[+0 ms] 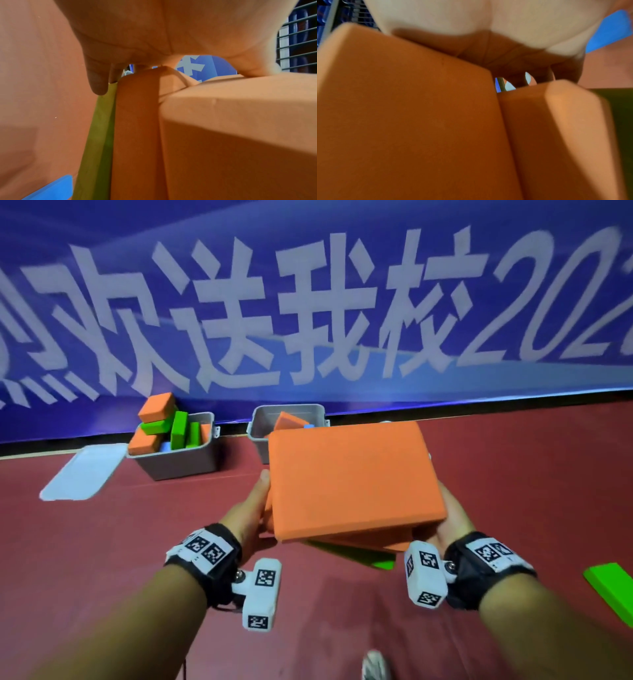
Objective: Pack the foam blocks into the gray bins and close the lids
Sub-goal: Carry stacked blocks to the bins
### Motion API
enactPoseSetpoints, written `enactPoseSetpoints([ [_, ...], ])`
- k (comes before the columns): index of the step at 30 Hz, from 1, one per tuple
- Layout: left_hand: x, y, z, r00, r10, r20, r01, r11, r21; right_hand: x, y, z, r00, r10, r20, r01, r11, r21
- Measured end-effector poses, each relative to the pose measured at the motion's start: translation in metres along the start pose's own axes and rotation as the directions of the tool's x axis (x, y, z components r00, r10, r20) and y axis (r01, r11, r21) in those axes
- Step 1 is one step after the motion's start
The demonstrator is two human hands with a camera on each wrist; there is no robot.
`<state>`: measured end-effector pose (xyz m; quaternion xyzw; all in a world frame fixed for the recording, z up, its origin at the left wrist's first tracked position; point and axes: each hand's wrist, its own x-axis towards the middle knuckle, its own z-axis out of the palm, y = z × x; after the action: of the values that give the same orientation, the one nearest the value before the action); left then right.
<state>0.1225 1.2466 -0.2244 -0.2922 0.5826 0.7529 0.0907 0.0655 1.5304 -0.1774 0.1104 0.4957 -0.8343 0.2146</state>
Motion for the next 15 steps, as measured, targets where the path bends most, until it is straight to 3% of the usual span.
enactPoseSetpoints([
  [2,0.021,0.011,-0.004,0.999,-0.029,-0.045,0.03,0.999,0.024,0.03,0.0,0.009,0.999,0.032,0.023,-0.032,0.999,0.004],
  [7,0.126,0.073,-0.016,0.989,-0.049,-0.142,0.057,0.997,0.052,0.162,-0.014,0.05,0.995,0.098,-0.007,-0.099,0.993,-0.064],
  [10,0.194,0.121,-0.024,0.973,-0.069,-0.222,0.072,0.997,0.006,0.243,-0.032,0.086,0.98,0.193,0.055,-0.189,0.979,-0.074],
  [15,0.295,0.189,-0.061,0.959,-0.101,-0.265,0.085,0.994,-0.071,0.361,-0.055,0.151,0.968,0.241,0.066,-0.235,0.968,-0.091],
])
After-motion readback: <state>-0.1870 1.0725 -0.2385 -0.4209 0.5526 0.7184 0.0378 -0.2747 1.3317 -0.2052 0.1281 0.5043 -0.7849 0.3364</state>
